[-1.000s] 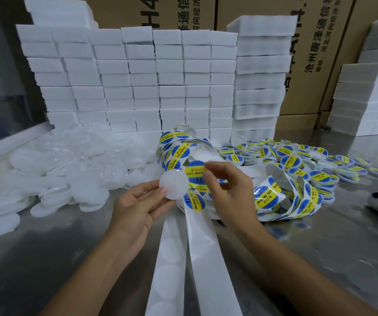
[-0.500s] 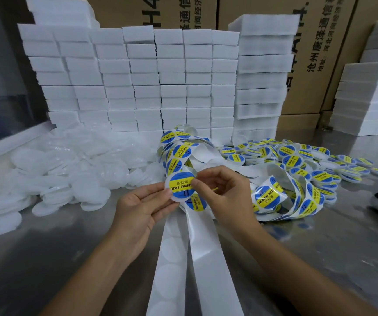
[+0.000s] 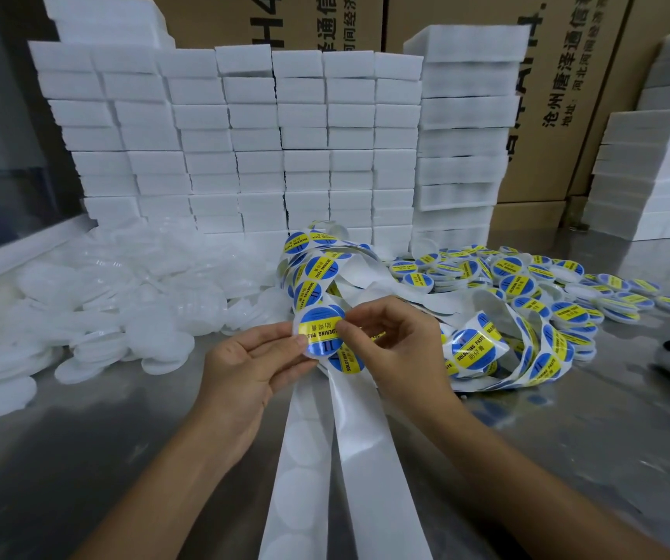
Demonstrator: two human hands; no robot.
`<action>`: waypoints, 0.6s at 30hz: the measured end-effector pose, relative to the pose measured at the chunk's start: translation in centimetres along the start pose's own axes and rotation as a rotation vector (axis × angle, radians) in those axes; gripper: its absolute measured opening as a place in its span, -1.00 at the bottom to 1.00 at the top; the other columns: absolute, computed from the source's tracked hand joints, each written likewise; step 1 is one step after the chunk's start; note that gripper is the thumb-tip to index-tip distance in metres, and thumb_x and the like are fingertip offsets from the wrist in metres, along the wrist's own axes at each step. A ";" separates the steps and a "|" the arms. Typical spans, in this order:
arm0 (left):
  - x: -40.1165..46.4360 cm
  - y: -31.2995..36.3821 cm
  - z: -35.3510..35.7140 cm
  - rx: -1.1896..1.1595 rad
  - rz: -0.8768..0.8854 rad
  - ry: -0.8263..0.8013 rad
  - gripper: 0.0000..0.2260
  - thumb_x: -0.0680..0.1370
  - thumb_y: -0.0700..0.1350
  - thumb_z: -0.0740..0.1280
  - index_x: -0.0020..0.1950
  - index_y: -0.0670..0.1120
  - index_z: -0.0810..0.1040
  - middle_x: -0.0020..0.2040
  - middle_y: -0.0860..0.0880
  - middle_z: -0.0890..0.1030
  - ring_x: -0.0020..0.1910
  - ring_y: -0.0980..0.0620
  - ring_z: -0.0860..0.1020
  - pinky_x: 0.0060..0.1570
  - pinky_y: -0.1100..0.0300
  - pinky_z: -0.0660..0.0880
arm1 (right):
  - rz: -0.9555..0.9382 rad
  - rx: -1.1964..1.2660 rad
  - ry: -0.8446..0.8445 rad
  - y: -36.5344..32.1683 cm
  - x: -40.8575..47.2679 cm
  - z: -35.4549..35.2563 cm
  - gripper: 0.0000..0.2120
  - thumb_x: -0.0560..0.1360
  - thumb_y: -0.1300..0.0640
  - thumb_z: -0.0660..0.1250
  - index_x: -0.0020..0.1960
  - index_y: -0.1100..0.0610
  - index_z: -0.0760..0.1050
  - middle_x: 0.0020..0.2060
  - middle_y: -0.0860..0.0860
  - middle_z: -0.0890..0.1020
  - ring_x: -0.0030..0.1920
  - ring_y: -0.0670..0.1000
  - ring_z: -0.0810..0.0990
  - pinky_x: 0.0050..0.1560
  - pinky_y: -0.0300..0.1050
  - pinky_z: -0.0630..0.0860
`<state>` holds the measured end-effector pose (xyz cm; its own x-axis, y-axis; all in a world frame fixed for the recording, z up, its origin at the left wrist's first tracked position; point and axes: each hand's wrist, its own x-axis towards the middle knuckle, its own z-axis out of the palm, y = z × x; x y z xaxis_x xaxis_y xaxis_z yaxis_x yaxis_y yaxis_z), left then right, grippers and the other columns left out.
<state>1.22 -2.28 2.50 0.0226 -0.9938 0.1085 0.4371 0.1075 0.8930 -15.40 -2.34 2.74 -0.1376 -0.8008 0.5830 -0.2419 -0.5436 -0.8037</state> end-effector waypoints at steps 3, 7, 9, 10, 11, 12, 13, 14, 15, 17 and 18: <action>-0.1 0.0 0.0 0.033 0.019 0.002 -0.69 0.25 -0.23 0.48 -0.04 -0.28 0.61 -0.14 -0.22 0.71 -0.16 -0.13 0.71 -0.24 0.20 0.62 | -0.022 -0.030 0.003 0.2 0.0 0.0 -0.87 0.41 0.26 0.52 -0.19 0.05 0.65 -0.28 -0.14 0.68 -0.30 -0.08 0.62 -0.27 -0.14 0.54; -0.3 0.2 0.1 0.062 0.047 0.004 -0.76 0.24 -0.24 0.49 -0.12 -0.22 0.63 -0.18 -0.23 0.70 -0.22 -0.12 0.71 -0.27 0.23 0.61 | -0.074 -0.087 0.015 0.6 0.0 -0.1 -0.86 0.41 0.25 0.52 -0.21 0.03 0.64 -0.28 -0.17 0.66 -0.31 -0.14 0.60 -0.31 -0.29 0.47; -0.4 0.2 0.2 0.077 0.069 -0.001 -0.80 0.22 -0.23 0.49 -0.18 -0.18 0.65 -0.19 -0.23 0.70 -0.23 -0.11 0.71 -0.27 0.23 0.61 | -0.124 -0.140 0.038 0.6 0.0 -0.1 -0.86 0.41 0.22 0.53 -0.21 0.03 0.63 -0.32 -0.18 0.66 -0.30 -0.16 0.59 -0.32 -0.35 0.44; -0.5 0.2 0.3 0.084 0.082 -0.005 -0.84 0.21 -0.23 0.49 -0.22 -0.14 0.67 -0.21 -0.23 0.70 -0.25 -0.10 0.70 -0.28 0.23 0.61 | -0.164 -0.186 0.057 0.7 -0.1 -0.1 -0.88 0.40 0.21 0.54 -0.22 0.04 0.64 -0.34 -0.18 0.65 -0.31 -0.17 0.59 -0.31 -0.34 0.44; -0.5 0.2 0.4 0.094 0.098 -0.011 -0.87 0.21 -0.22 0.49 -0.26 -0.12 0.69 -0.23 -0.21 0.70 -0.26 -0.09 0.70 -0.28 0.23 0.61 | -0.210 -0.246 0.078 0.7 -0.1 -0.1 -0.89 0.40 0.20 0.55 -0.22 0.06 0.64 -0.35 -0.16 0.65 -0.31 -0.16 0.59 -0.30 -0.29 0.47; -0.6 0.2 0.5 0.106 0.114 -0.018 -0.88 0.21 -0.21 0.49 -0.28 -0.09 0.70 -0.24 -0.19 0.70 -0.28 -0.07 0.70 -0.28 0.24 0.61 | -0.251 -0.309 0.099 0.8 -0.1 0.0 -0.90 0.40 0.18 0.55 -0.21 0.07 0.64 -0.34 -0.14 0.66 -0.31 -0.14 0.60 -0.29 -0.21 0.51; -0.7 0.2 0.6 0.115 0.129 -0.022 -0.88 0.21 -0.21 0.49 -0.28 -0.06 0.71 -0.25 -0.18 0.70 -0.28 -0.07 0.70 -0.27 0.24 0.61 | -0.279 -0.363 0.118 0.8 -0.1 0.1 -0.90 0.40 0.15 0.55 -0.21 0.07 0.63 -0.33 -0.12 0.66 -0.30 -0.12 0.60 -0.28 -0.11 0.54; -0.7 0.2 0.6 0.115 0.138 -0.024 -0.87 0.20 -0.20 0.50 -0.28 -0.06 0.71 -0.26 -0.18 0.70 -0.28 -0.06 0.70 -0.27 0.23 0.61 | -0.292 -0.399 0.136 0.8 -0.1 0.3 -0.89 0.40 0.12 0.55 -0.21 0.07 0.62 -0.32 -0.10 0.66 -0.29 -0.10 0.60 -0.28 -0.02 0.55; -0.7 0.2 0.6 0.106 0.141 -0.027 -0.87 0.20 -0.20 0.50 -0.28 -0.06 0.71 -0.26 -0.18 0.70 -0.28 -0.07 0.70 -0.27 0.23 0.61 | -0.298 -0.425 0.153 0.7 -0.2 0.4 -0.87 0.41 0.07 0.55 -0.21 0.06 0.61 -0.32 -0.10 0.66 -0.29 -0.08 0.60 -0.29 0.02 0.55; -0.6 0.2 0.5 0.078 0.128 -0.037 -0.86 0.19 -0.20 0.50 -0.27 -0.07 0.71 -0.24 -0.18 0.70 -0.27 -0.07 0.70 -0.27 0.22 0.61 | -0.299 -0.473 0.184 0.6 -0.1 0.4 -0.81 0.41 -0.03 0.54 -0.19 0.04 0.59 -0.30 -0.11 0.63 -0.30 -0.10 0.56 -0.29 0.00 0.54; -0.6 0.2 0.4 0.060 0.116 -0.043 -0.86 0.20 -0.21 0.50 -0.27 -0.08 0.71 -0.23 -0.19 0.70 -0.25 -0.08 0.70 -0.26 0.21 0.61 | -0.289 -0.492 0.197 0.6 -0.1 0.3 -0.79 0.40 -0.07 0.53 -0.17 0.04 0.58 -0.29 -0.11 0.61 -0.31 -0.13 0.52 -0.29 -0.04 0.53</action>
<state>0.92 -1.63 2.82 0.0311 -0.9727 0.2300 0.3789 0.2244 0.8978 -15.22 -2.70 2.17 -0.1636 -0.5509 0.8184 -0.7056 -0.5144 -0.4874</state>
